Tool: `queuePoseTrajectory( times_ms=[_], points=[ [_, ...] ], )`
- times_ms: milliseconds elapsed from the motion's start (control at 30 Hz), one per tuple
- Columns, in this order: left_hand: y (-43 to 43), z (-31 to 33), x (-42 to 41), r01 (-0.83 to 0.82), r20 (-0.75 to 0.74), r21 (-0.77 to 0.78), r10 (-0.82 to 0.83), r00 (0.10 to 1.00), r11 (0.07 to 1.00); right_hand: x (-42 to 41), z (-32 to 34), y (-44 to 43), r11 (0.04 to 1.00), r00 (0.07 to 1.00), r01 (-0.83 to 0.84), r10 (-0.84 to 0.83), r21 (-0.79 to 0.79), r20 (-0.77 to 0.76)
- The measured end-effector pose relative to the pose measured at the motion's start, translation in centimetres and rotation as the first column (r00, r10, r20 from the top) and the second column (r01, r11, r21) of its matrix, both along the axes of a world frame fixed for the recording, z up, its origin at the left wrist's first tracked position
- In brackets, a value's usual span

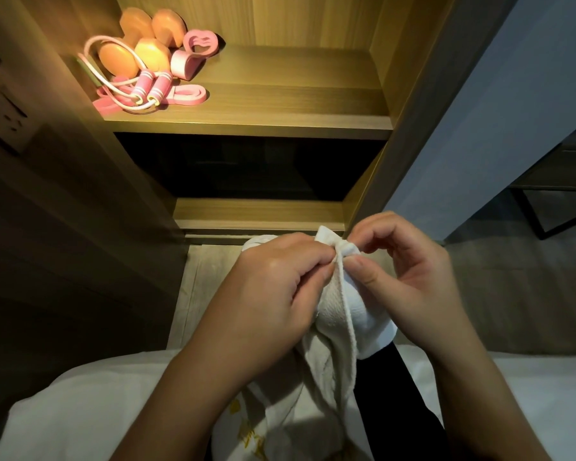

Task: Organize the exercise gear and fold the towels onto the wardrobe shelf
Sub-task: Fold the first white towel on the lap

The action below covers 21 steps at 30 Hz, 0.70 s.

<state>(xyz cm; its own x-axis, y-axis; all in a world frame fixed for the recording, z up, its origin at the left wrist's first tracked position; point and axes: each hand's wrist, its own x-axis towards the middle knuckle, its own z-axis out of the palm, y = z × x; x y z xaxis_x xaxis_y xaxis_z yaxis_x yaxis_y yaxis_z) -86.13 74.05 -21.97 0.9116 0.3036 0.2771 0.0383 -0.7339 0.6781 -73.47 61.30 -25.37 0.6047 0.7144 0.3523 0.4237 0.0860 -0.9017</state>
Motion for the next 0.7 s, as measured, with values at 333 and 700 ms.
queuePoseTrajectory(
  times_ms=[333, 700],
  points=[
    [-0.1, 0.2, 0.0, 0.034, -0.062, 0.084, -0.029, 0.998, 0.996, 1.0, 1.7, -0.5, 0.977, 0.994, -0.084, 0.097, -0.196, 0.055],
    [-0.4, 0.0, 0.2, 0.102, -0.009, 0.025, -0.101, 0.995, 0.995, 0.7, 1.6, -0.9, 0.996, 0.984, -0.017, 0.032, -0.086, 0.173]
  ],
)
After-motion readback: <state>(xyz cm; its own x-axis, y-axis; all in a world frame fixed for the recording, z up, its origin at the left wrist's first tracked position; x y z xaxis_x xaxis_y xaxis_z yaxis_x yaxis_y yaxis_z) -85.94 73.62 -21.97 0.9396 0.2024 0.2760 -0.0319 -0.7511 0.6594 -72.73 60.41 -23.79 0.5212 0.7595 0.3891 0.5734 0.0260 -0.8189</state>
